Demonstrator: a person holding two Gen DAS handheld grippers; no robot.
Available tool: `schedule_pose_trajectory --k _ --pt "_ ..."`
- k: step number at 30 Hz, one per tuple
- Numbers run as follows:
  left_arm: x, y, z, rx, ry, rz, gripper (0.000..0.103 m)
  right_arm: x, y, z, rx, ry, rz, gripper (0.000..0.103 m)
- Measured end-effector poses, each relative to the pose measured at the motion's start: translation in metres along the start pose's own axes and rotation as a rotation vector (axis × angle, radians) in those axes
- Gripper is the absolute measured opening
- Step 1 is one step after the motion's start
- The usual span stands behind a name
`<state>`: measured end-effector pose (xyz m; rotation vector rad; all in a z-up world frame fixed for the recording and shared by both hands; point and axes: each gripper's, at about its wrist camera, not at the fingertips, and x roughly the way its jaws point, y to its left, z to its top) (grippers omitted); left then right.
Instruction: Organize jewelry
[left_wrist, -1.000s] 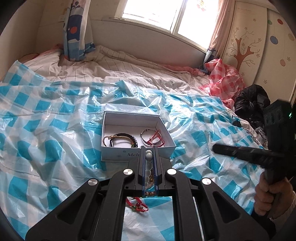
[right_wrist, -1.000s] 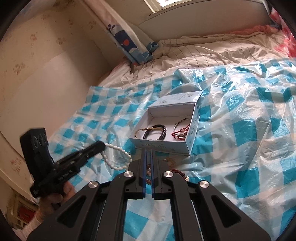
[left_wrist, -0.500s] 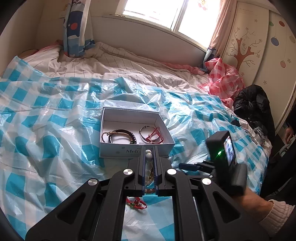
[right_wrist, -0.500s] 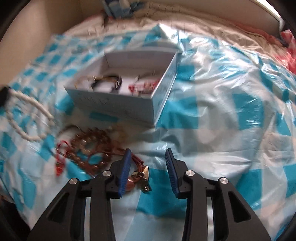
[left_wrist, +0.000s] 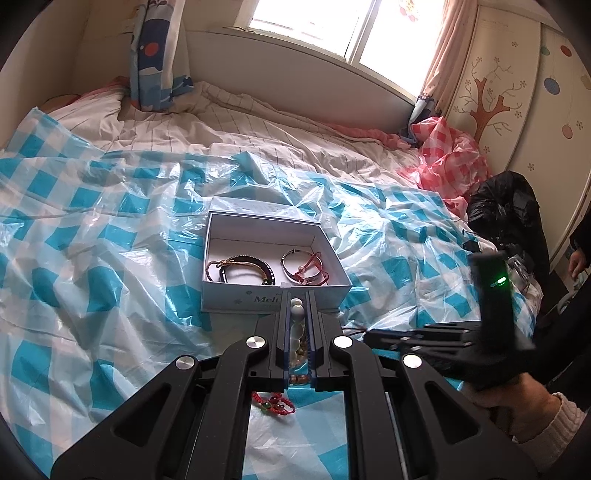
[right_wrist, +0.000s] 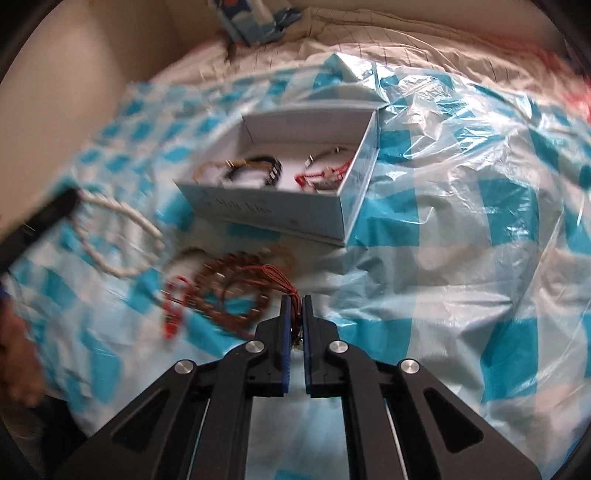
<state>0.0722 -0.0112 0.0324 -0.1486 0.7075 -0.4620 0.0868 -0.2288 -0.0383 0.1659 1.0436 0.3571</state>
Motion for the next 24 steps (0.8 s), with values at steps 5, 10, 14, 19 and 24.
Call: schedule_pose_trajectory --k 5,10,14,19,24 --pt "0.0 0.0 0.0 0.0 0.002 -0.001 0.007 -0.032 0.001 0.005 0.051 -0.057 0.076 0.006" --pt "-0.002 -0.006 -0.002 0.006 0.001 -0.001 0.007 -0.068 0.001 -0.004 0.112 -0.16 0.115 0.006" --pt "-0.006 -0.009 -0.003 0.008 -0.013 0.001 0.007 -0.084 0.009 -0.002 0.094 -0.23 0.116 0.006" --pt "-0.007 -0.009 0.001 -0.004 -0.035 -0.003 0.007 -0.095 0.012 -0.001 0.104 -0.292 0.13 0.006" --pt "-0.007 -0.009 0.004 -0.012 -0.048 -0.01 0.006 -0.094 0.016 0.002 0.095 -0.309 0.12 0.006"
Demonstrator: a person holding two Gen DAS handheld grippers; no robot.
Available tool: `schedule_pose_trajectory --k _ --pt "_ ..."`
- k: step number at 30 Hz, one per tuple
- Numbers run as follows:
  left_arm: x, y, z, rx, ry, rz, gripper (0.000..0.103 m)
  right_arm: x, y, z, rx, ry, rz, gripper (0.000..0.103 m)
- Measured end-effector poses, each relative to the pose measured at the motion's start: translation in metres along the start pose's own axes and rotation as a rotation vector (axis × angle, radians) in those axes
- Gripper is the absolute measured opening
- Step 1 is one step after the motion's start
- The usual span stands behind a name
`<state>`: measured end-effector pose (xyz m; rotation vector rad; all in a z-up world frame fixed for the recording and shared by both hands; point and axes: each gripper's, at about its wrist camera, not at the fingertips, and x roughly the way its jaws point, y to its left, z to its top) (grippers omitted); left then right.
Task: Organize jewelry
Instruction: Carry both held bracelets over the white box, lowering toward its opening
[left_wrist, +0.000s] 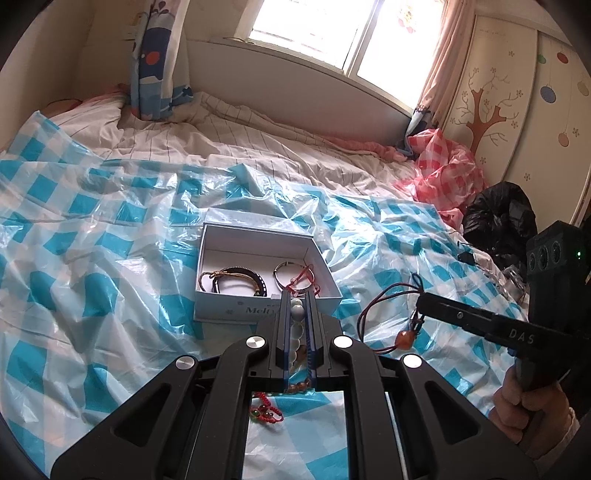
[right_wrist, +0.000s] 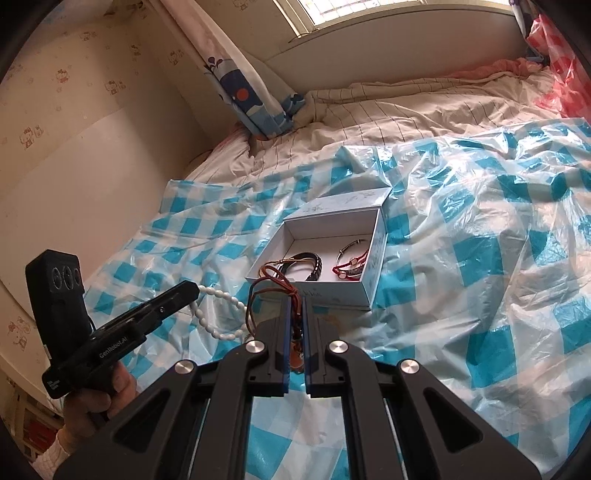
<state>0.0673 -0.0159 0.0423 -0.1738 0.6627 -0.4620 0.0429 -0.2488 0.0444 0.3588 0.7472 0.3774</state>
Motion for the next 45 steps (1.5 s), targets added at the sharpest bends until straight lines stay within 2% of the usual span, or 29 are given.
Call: schedule_pose_trajectory --k 22,45 --pt "0.006 0.001 0.008 -0.009 -0.008 -0.006 0.007 0.009 0.002 0.009 -0.021 -0.038 -0.04 0.006" --pt "0.046 0.011 0.02 -0.025 0.024 0.027 0.006 0.037 -0.01 0.026 0.003 -0.037 -0.05 0.006"
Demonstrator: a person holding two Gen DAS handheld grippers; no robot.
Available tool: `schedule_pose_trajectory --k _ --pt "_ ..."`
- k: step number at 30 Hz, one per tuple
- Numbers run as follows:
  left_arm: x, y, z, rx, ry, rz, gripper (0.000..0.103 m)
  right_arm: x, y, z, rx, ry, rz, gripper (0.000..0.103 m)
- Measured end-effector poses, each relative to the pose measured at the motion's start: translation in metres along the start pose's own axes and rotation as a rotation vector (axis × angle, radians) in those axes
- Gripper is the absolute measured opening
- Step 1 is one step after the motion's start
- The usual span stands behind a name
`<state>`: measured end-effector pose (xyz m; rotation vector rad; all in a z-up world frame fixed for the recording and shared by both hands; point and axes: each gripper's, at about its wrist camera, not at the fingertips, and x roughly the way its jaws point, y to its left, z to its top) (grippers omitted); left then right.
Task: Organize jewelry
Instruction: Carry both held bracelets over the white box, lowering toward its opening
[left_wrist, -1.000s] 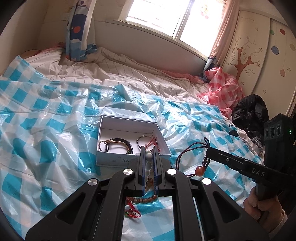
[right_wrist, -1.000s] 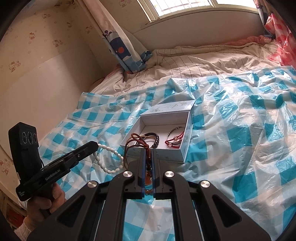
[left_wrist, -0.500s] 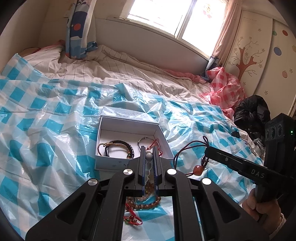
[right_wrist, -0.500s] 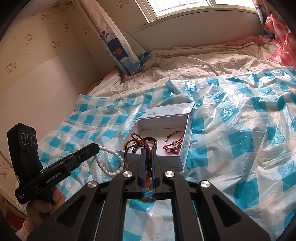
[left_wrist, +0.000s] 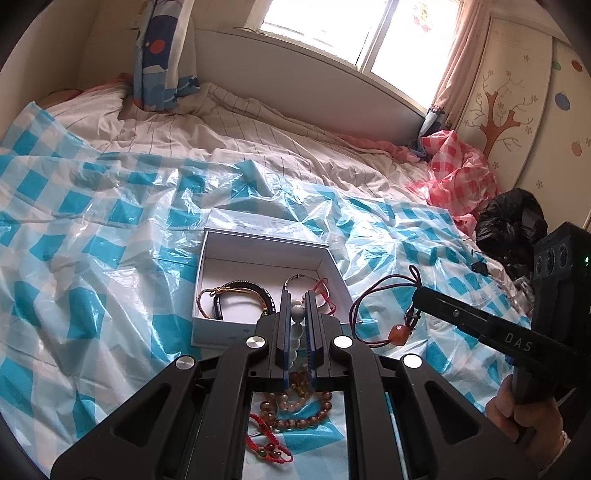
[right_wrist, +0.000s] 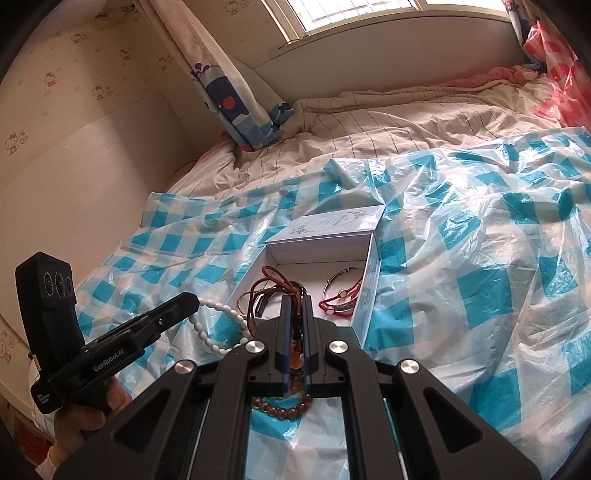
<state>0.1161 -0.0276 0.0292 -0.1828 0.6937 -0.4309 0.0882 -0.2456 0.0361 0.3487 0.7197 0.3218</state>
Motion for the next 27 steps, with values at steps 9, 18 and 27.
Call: schedule_pose_trajectory --k 9,18,27 --pt "0.002 0.004 0.002 -0.002 -0.001 0.007 0.007 0.01 -0.001 0.007 -0.001 -0.011 -0.01 0.006" --pt "0.002 0.014 0.002 -0.014 0.01 0.016 0.006 0.021 0.0 0.007 0.001 -0.004 -0.015 0.006" --pt "0.013 0.016 0.014 -0.027 0.013 0.007 0.007 0.035 -0.001 0.011 0.017 0.01 -0.017 0.006"
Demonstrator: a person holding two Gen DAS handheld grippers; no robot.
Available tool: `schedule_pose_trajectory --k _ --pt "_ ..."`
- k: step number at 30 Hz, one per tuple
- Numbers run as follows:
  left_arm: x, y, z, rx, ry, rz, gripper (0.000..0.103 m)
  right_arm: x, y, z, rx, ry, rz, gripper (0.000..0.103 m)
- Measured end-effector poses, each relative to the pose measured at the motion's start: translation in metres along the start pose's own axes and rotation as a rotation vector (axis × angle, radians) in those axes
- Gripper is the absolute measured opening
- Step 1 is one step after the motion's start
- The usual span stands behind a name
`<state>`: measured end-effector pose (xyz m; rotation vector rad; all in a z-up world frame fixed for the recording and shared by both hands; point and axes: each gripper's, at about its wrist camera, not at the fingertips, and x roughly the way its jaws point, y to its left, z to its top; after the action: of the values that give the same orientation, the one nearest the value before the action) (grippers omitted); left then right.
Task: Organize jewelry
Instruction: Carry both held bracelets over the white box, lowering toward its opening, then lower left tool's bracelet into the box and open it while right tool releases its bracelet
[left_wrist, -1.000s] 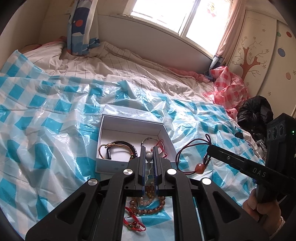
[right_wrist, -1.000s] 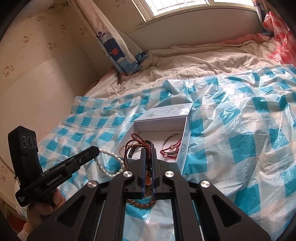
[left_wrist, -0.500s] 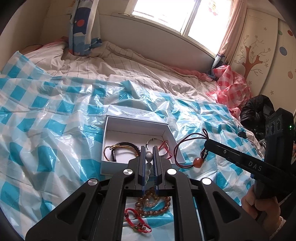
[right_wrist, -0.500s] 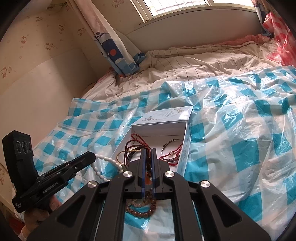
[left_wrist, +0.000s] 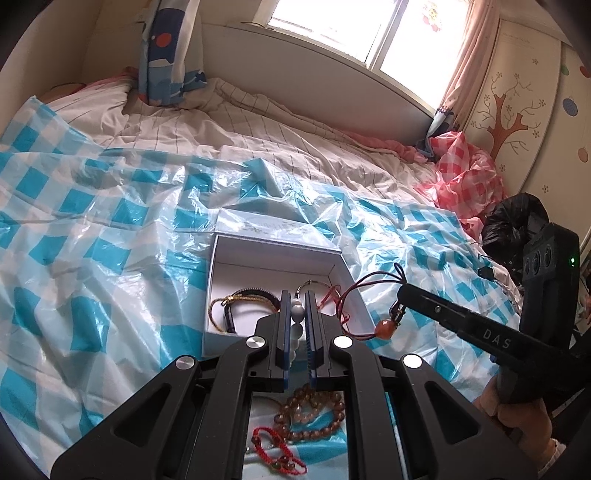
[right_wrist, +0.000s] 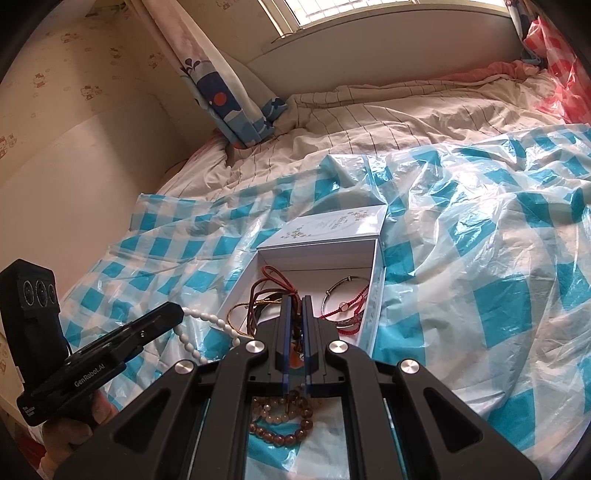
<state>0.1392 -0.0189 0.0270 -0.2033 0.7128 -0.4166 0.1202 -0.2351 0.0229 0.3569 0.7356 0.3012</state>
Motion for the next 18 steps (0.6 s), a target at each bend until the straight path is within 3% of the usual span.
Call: schedule_pose_trajectory --k 18 --pt "0.028 -0.006 0.016 -0.002 0.011 -0.017 0.007 0.023 0.0 0.016 -0.029 0.017 -0.021 0.006"
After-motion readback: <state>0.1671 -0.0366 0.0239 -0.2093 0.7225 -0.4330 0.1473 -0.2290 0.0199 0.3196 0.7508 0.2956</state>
